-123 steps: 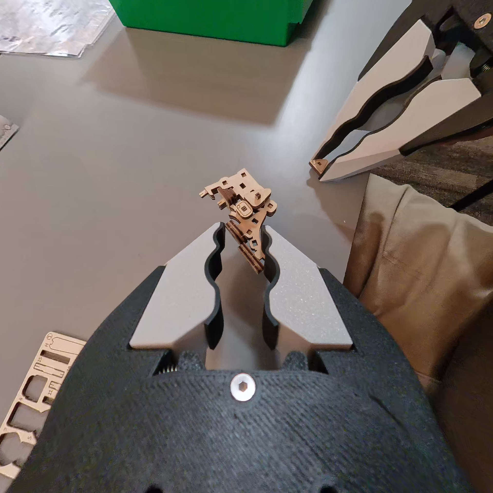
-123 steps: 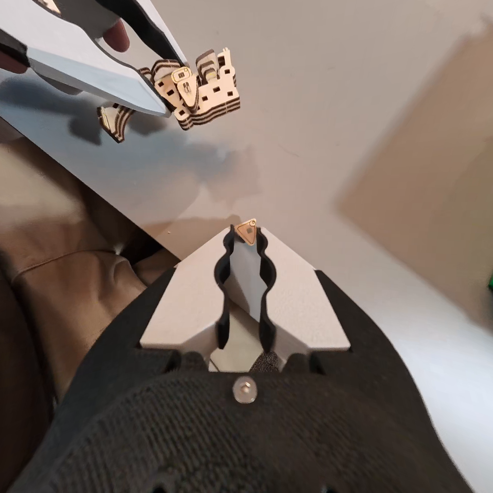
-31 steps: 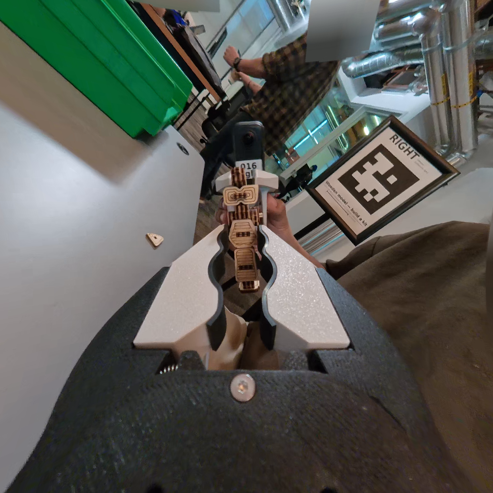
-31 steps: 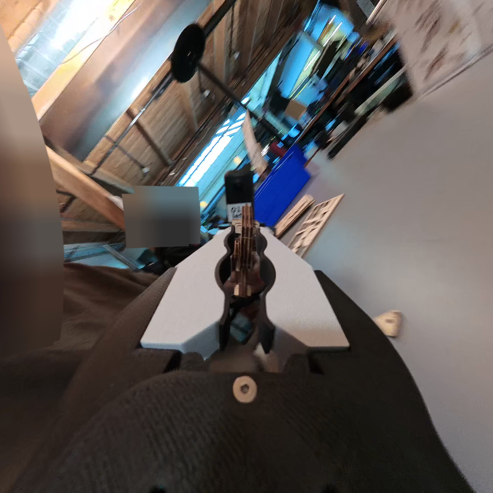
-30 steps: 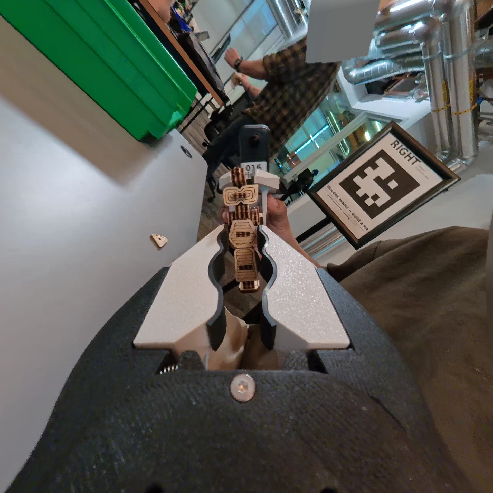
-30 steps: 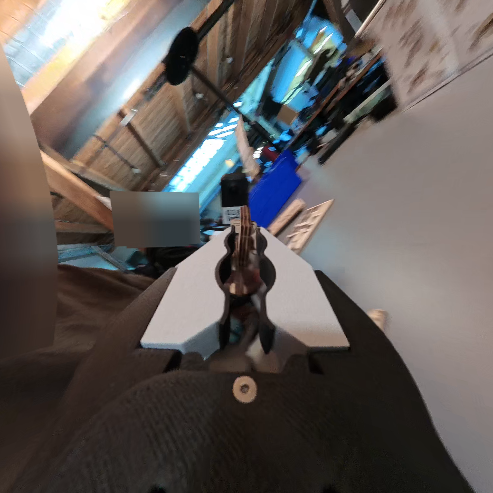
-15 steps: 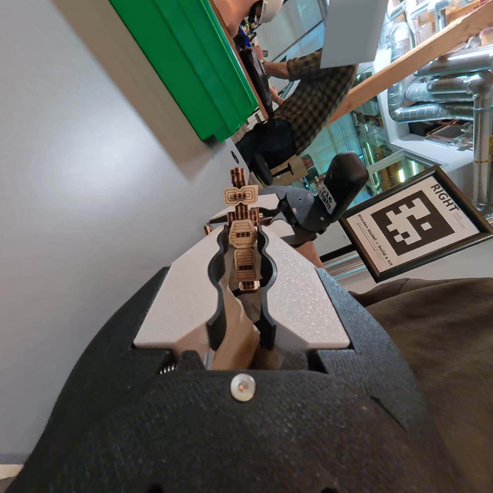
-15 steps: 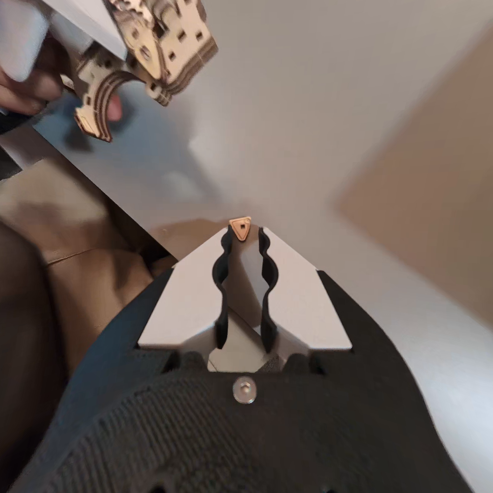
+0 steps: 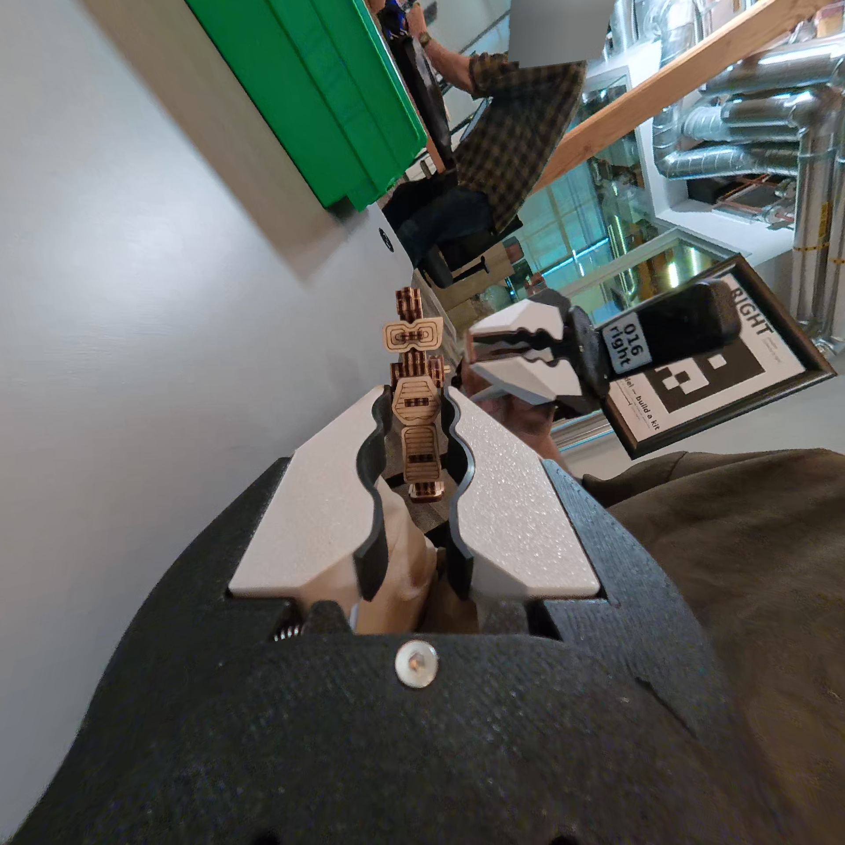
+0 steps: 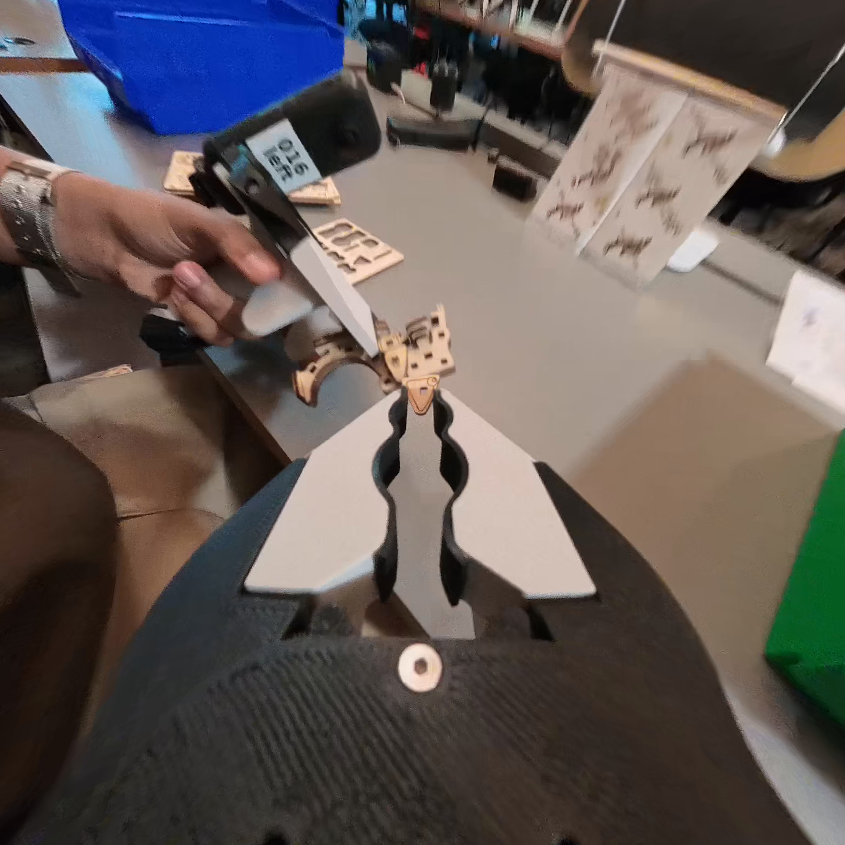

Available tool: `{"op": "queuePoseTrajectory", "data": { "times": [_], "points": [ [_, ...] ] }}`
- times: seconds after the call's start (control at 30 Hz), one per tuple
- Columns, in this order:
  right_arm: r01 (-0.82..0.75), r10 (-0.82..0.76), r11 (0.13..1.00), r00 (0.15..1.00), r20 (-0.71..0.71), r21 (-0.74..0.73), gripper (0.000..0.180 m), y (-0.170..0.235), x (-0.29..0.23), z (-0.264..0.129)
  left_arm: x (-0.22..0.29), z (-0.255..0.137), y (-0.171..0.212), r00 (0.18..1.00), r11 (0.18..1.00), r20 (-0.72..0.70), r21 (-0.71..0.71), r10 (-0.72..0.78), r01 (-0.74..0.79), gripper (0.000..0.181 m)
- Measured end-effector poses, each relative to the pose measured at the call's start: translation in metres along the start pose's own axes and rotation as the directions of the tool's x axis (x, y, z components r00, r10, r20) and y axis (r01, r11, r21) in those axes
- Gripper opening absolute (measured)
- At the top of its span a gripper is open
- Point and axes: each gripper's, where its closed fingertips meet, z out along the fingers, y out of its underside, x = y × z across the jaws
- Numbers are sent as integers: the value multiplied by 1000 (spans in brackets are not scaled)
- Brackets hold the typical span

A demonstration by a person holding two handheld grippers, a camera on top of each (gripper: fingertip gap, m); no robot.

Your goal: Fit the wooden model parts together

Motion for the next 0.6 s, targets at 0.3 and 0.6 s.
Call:
{"op": "queuePoseTrajectory", "data": {
  "times": [0.3,0.6],
  "points": [
    [229,-230,973,973,-18,-28,9,-5,-22,7,8,6,9,994,993,8,-47,111,-111,18],
    [221,-221,975,975,-15,-27,9,-4,-21,7,9,7,10,994,993,-6,-44,108,-108,18]
  ]
}}
